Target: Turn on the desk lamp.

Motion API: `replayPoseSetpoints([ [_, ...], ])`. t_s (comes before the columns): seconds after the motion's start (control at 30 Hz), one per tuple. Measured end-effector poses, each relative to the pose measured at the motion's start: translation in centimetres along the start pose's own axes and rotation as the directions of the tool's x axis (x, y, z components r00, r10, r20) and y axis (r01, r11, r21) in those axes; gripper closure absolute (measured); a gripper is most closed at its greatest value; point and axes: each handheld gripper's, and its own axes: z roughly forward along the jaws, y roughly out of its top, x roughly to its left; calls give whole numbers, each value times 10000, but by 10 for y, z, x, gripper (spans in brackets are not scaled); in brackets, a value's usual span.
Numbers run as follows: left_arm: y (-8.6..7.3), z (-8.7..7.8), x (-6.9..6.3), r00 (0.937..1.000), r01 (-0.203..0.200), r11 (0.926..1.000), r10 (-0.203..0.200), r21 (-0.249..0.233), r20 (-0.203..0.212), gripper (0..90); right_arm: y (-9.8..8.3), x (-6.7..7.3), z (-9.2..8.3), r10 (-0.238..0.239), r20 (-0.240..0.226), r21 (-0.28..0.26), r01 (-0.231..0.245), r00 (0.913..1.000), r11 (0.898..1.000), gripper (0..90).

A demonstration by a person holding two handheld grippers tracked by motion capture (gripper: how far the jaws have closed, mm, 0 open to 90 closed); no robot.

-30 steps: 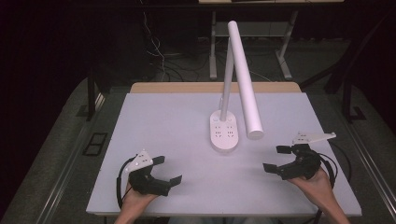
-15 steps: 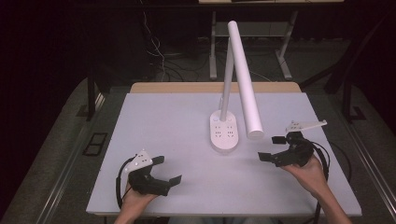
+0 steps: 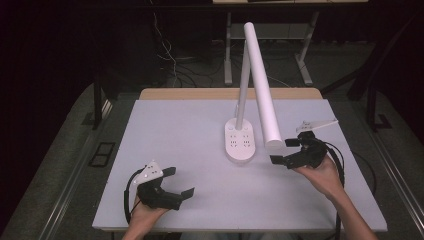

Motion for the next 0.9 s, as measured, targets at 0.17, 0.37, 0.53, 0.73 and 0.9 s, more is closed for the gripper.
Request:
replayPoseSetpoints([
  [0.17, 0, 0, 0, 10000, -13, 10000, 13, -6, 9, 0, 11, -1, 2, -62, 17, 35, 62, 10000, 10000, 10],
  [0.37, 0, 0, 0, 10000, -13, 10000, 13, -5, 12, 0, 19, -3, 7, -152, 123, 137, 151, 9998, 9998, 10],
  [0.53, 0, 0, 1, 10000, -23, 10000, 23, 4, 8, 0, 25, -6, 12, -88, 155, 291, 84, 9998, 9995, 10],
  [0.73, 0, 0, 0, 10000, -20, 10000, 20, 7, 21, 0, 33, -9, 21, -41, 150, 508, 33, 9999, 9987, 9],
  [0.9, 0, 0, 0, 10000, -22, 10000, 22, 18, 30, 0, 40, -14, 26, -77, 193, 470, 68, 9998, 9989, 10],
])
